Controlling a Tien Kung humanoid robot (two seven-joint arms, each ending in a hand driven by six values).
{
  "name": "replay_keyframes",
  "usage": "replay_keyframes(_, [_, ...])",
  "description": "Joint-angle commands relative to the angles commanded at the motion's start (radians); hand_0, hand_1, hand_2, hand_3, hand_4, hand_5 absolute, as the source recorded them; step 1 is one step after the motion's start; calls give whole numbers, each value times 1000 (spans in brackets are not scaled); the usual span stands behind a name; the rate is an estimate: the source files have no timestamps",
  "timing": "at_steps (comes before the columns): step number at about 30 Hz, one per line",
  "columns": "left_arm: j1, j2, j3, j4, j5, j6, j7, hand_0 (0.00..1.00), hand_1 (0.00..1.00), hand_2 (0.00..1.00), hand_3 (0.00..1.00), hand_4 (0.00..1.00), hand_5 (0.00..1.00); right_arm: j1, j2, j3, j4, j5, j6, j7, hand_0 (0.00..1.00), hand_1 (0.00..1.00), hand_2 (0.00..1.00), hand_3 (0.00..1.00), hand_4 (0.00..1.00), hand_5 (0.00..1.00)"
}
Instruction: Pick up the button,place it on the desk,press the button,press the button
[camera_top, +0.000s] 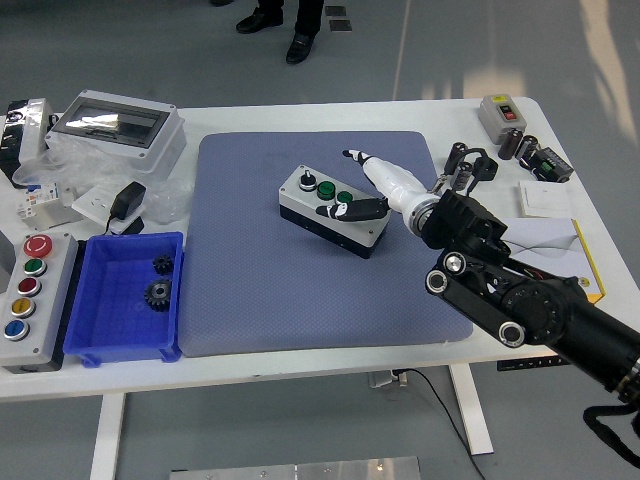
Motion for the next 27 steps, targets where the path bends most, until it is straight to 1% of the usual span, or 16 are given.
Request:
replay_keyframes(1, [0,0,0,0,0,0,0,620,586,560,601,626,252,1,3,-3,-6,2,-1,0,998,998,998,998,998,596])
replay_keyframes(2, [0,0,0,0,0,-1,-1,620,586,559,601,624,252,1,7,-7,-13,5,-3,-1,998,998,998,998,998,634])
replay_keyframes(7, [0,0,-2,0,-1,-4,-5,620,586,559,601,624,252,1,18,-34,-36,10,-8,-10,998,998,998,998,998,634])
replay_keyframes(13, [0,0,-4,0,1,-8,-8,620,586,559,601,623,249,6,26,-65,-47,3,-12,-24,998,998,998,998,998,638])
replay_keyframes(21, [-1,0,-6,0,1,-11,-12,619,582,558,595,603,233,17,29,-84,-70,-56,-29,-50,998,998,998,998,998,648])
replay_keyframes(25, [0,0,-5,0,-1,-13,-15,619,582,558,595,603,233,19,34,-101,-74,-92,-28,-77,998,998,998,998,998,648])
replay_keyframes(27, [0,0,-5,0,-1,-14,-16,619,580,557,593,598,231,20,37,-113,-76,-96,-26,-85,998,998,998,998,998,666])
